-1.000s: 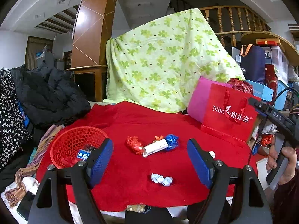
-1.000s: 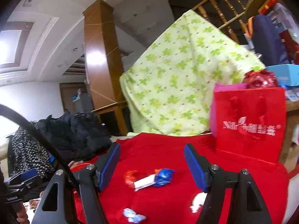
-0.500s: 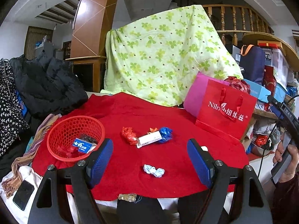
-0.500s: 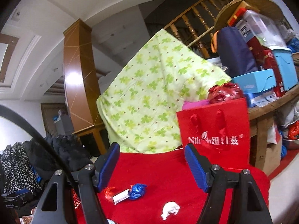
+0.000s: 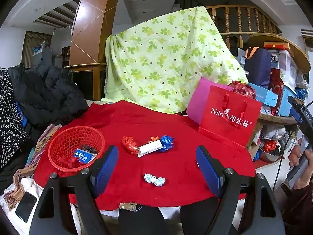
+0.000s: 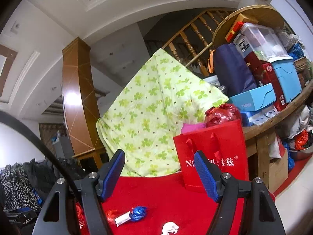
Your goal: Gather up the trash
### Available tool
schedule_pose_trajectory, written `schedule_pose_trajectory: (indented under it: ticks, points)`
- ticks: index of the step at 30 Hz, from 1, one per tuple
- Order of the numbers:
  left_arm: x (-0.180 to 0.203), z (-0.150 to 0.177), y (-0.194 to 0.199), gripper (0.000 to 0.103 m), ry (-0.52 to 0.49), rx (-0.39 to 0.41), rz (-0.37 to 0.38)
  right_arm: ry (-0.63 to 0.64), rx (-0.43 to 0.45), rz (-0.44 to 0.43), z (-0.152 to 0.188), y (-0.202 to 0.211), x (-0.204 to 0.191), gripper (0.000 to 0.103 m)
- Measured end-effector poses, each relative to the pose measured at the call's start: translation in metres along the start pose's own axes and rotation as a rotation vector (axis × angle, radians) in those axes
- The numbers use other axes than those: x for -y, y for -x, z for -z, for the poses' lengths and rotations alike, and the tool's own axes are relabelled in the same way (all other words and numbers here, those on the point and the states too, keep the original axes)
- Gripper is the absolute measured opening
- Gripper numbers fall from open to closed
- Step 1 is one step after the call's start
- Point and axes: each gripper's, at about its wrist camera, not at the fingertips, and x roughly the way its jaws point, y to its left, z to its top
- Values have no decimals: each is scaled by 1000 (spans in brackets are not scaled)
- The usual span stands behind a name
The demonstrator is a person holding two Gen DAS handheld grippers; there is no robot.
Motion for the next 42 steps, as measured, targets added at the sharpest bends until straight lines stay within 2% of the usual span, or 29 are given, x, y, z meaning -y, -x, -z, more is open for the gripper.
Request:
schedule_pose_trajectory:
  ticks: [7,12,20,24,33,42]
  points:
    - [9,-4,1,82,-18,7,10,-27,37,4,-9,13,8,78]
    - [15,0,-8,82,-40,-13,14,-34,29,6,-6,11,11,78]
    - [16,15,-36,82,-47,-84,18,-46,-33,11,14,-7,15,78]
    - [10,26,-54,82,-33,-127,12,-48,-93,23,31,-24,18,78]
    - [-21,45,-82,82,38,-185,-24,-36,-210,18,62,-59,11,78]
    - [-50,63,-89,82,91,-222,-65,15,-275,-18,79,-78,-13,78]
